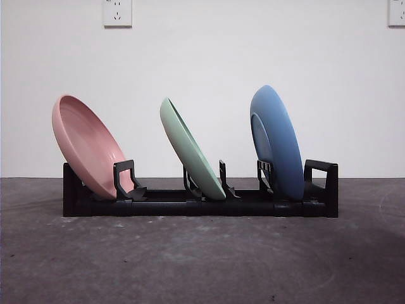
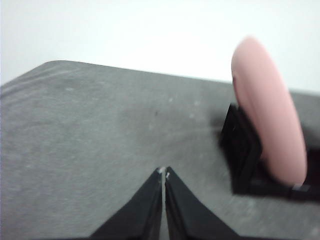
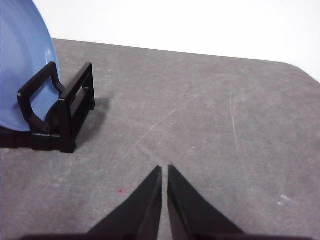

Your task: Place the plate

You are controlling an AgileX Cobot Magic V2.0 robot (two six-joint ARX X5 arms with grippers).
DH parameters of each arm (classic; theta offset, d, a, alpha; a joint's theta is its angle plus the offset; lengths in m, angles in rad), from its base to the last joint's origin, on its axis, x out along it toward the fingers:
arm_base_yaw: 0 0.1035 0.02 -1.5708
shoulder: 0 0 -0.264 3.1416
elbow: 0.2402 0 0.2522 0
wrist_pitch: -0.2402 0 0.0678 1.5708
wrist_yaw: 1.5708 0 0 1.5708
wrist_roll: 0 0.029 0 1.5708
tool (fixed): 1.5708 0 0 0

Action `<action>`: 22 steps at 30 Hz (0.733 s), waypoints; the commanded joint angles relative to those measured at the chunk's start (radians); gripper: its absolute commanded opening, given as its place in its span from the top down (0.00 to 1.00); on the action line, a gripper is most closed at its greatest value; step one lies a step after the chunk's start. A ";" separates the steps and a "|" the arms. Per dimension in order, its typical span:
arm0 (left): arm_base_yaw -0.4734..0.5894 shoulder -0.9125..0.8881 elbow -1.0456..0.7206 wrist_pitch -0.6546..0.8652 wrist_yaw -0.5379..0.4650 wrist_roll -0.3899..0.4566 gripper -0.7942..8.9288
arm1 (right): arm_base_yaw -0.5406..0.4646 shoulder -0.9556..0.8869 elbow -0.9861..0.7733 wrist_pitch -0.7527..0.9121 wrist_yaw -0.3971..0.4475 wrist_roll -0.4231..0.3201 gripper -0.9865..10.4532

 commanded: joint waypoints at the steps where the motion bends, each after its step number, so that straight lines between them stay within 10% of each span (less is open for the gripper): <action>1: -0.002 -0.002 -0.018 0.033 0.003 -0.181 0.91 | -0.001 0.000 -0.007 0.020 -0.001 0.106 0.90; 10: -0.002 -0.002 -0.018 0.217 0.045 -0.419 0.91 | -0.001 0.000 -0.007 0.187 -0.081 0.430 0.90; 16: -0.002 0.002 0.038 0.202 0.171 -0.585 0.91 | -0.001 0.002 0.046 0.192 -0.211 0.505 0.90; 22: -0.002 0.063 0.246 -0.096 0.262 -0.504 0.91 | -0.002 0.083 0.259 -0.069 -0.265 0.449 0.90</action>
